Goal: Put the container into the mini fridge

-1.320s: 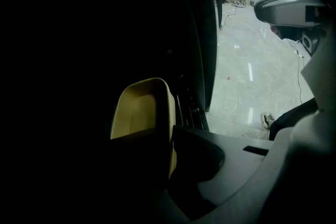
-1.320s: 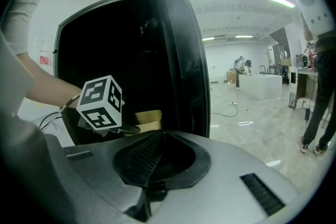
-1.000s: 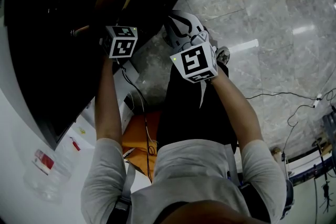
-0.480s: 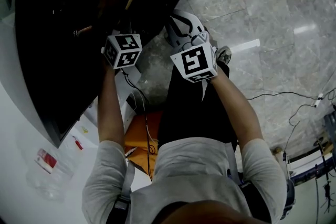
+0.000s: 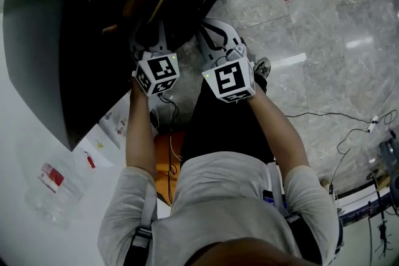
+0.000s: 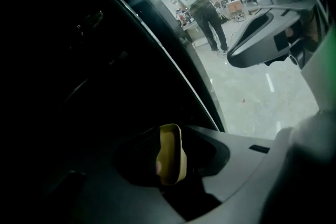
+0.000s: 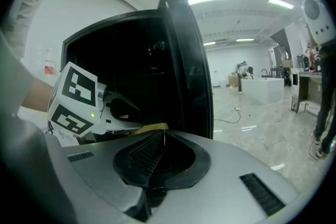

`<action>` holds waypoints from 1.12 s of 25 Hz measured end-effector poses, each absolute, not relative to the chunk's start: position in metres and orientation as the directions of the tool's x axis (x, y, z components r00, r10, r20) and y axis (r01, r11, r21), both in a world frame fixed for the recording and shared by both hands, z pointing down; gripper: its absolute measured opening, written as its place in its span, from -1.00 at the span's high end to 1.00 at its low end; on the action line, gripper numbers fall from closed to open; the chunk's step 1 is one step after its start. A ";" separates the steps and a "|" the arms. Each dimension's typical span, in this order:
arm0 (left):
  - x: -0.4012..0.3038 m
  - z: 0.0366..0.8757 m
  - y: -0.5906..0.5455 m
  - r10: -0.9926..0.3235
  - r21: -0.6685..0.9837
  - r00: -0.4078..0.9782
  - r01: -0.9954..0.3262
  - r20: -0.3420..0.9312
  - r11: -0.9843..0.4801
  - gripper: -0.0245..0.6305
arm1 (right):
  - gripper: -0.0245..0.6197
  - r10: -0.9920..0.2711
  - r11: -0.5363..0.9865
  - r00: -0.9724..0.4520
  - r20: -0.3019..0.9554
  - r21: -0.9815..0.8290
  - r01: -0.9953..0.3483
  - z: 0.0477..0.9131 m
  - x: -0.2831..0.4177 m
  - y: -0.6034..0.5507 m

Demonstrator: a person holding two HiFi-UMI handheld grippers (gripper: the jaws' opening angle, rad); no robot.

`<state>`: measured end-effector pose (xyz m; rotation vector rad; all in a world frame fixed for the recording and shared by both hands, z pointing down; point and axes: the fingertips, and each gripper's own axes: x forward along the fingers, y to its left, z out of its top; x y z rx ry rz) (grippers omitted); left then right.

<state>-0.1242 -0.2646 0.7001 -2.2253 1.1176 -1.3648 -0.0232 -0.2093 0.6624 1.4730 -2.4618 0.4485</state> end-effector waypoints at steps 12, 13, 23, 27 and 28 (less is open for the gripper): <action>-0.111 0.605 -0.216 -0.848 -0.480 0.281 -0.725 0.450 -0.495 0.89 | 0.81 -0.818 0.492 -0.462 0.343 0.002 -0.870 0.571 -0.025 -0.174; -0.109 0.596 -0.211 -0.844 -0.443 0.293 -0.747 0.450 -0.496 0.89 | 0.81 -0.817 0.498 -0.466 0.340 0.007 -0.867 0.562 -0.026 -0.169; -0.098 0.502 -0.161 -0.884 -0.183 0.303 -0.905 0.356 -0.384 0.89 | 0.81 -0.833 0.523 -0.495 0.247 0.057 -0.850 0.473 -0.025 -0.133; -0.096 0.472 -0.134 -0.905 -0.170 0.269 -0.926 0.329 -0.337 0.89 | 0.81 -0.829 0.546 -0.529 0.182 0.061 -0.835 0.439 -0.025 -0.114; -0.094 0.465 -0.127 -0.910 -0.165 0.265 -0.930 0.320 -0.329 0.89 | 0.81 -0.828 0.549 -0.534 0.170 0.057 -0.834 0.432 -0.023 -0.109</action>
